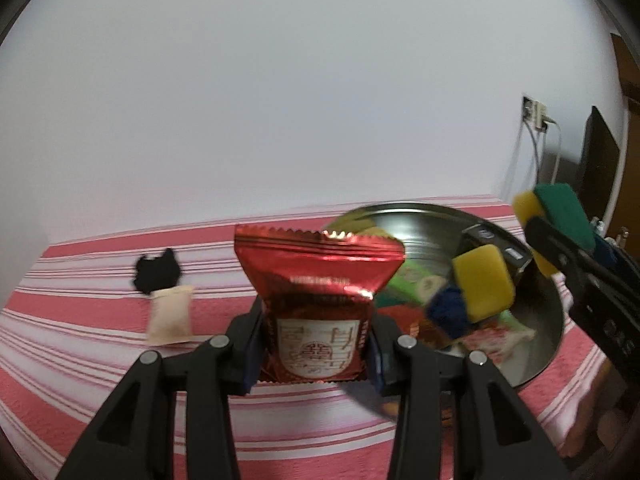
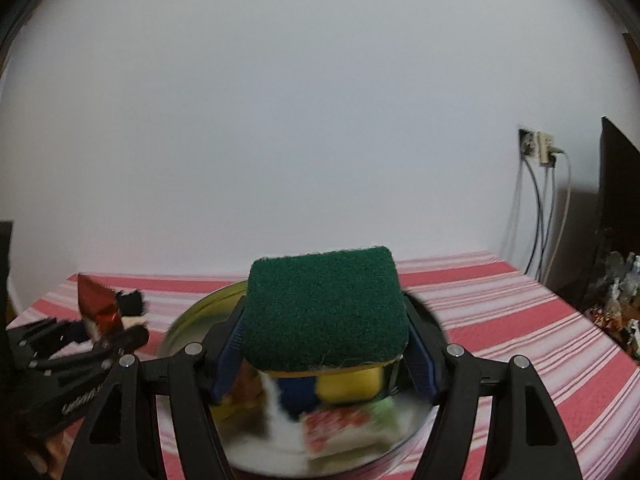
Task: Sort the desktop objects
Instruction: 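Carry the red packet with the left tool while the right tool carries the sponge to the basin, then open the left tool over the basin while the right tool drops the sponge in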
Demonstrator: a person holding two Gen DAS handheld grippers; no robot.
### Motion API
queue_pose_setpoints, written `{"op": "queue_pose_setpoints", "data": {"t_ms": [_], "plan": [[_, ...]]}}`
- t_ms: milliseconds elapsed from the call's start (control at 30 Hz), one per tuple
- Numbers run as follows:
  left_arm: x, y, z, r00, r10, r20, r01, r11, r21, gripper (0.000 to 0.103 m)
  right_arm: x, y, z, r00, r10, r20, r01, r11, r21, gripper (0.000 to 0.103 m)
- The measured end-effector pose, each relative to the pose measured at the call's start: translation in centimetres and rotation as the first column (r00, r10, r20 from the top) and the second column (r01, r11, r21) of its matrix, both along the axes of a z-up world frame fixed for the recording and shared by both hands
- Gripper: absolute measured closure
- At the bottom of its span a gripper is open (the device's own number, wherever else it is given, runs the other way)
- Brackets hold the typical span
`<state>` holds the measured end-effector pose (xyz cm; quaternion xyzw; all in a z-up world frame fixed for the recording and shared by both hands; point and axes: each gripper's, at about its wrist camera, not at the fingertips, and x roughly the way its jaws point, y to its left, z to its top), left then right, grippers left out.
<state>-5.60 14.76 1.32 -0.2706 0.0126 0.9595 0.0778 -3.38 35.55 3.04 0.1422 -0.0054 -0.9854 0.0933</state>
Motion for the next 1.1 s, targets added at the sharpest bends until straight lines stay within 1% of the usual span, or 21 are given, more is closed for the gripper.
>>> {"op": "queue_pose_setpoints", "data": {"t_ms": [100, 133, 200, 267, 400, 500, 633, 733, 867, 967, 1000, 1033, 1067, 1100], "plan": [[-0.6, 1.5, 0.0, 1.000, -0.022, 0.010, 0.022, 1.000, 0.008, 0.062, -1.6, 0.5, 0.2, 0.999, -0.033, 0.005, 0.032, 0.999, 0.020, 0.032], [-1.0, 1.7, 0.1, 1.000, -0.028, 0.013, 0.028, 1.000, 0.009, 0.062, -3.2, 0.9, -0.8, 0.999, -0.041, 0.010, 0.041, 0.999, 0.026, 0.032], [-1.5, 2.8, 0.3, 0.999, -0.048, 0.019, 0.048, 0.999, 0.003, 0.062, -4.0, 1.1, -0.8, 0.998, -0.059, 0.028, 0.058, 0.998, 0.027, 0.032], [-2.1, 4.0, 0.1, 0.997, -0.065, 0.028, 0.066, 0.998, -0.008, 0.062, -5.9, 1.7, -1.6, 0.996, -0.073, 0.046, 0.072, 0.997, 0.026, 0.032], [-3.3, 5.5, -0.4, 0.994, -0.089, 0.071, 0.089, 0.996, 0.001, 0.062, -8.1, 1.8, -2.4, 0.993, -0.078, 0.087, 0.074, 0.996, 0.048, 0.032], [-3.8, 6.3, -0.8, 0.991, -0.099, 0.087, 0.100, 0.995, -0.002, 0.062, -9.6, 2.3, -3.0, 0.991, -0.076, 0.111, 0.072, 0.997, 0.042, 0.032], [-4.4, 7.4, -0.8, 0.990, -0.110, 0.092, 0.112, 0.994, -0.019, 0.062, -10.6, 2.3, -3.2, 0.989, -0.072, 0.128, 0.064, 0.996, 0.063, 0.032], [-4.9, 8.0, -1.0, 0.989, -0.111, 0.095, 0.114, 0.993, -0.022, 0.062, -10.9, 2.7, -3.3, 0.990, -0.070, 0.120, 0.063, 0.996, 0.059, 0.032], [-5.6, 8.4, -1.7, 0.987, -0.104, 0.123, 0.110, 0.993, -0.038, 0.062, -10.9, 2.8, -3.3, 0.990, -0.070, 0.124, 0.063, 0.996, 0.059, 0.031], [-6.0, 8.8, -2.3, 0.982, -0.116, 0.151, 0.125, 0.991, -0.051, 0.062, -10.9, 2.6, -3.2, 0.990, -0.059, 0.125, 0.051, 0.997, 0.065, 0.031], [-5.9, 8.9, -2.3, 0.981, -0.126, 0.148, 0.135, 0.989, -0.053, 0.054, -10.8, 2.6, -3.3, 0.991, -0.056, 0.118, 0.049, 0.997, 0.064, 0.031], [-5.8, 9.0, -2.2, 0.981, -0.132, 0.146, 0.141, 0.988, -0.055, 0.033, -10.6, 2.6, -3.3, 0.993, -0.052, 0.106, 0.045, 0.997, 0.061, 0.031], [-5.5, 9.1, -1.9, 0.983, -0.135, 0.128, 0.143, 0.988, -0.062, 0.022, -10.4, 2.6, -3.4, 0.994, -0.052, 0.092, 0.047, 0.997, 0.055, 0.031], [-5.0, 9.1, -1.6, 0.988, -0.127, 0.090, 0.133, 0.988, -0.072, 0.004, -10.1, 2.8, -3.4, 0.996, -0.055, 0.077, 0.052, 0.998, 0.040, 0.031]]}}
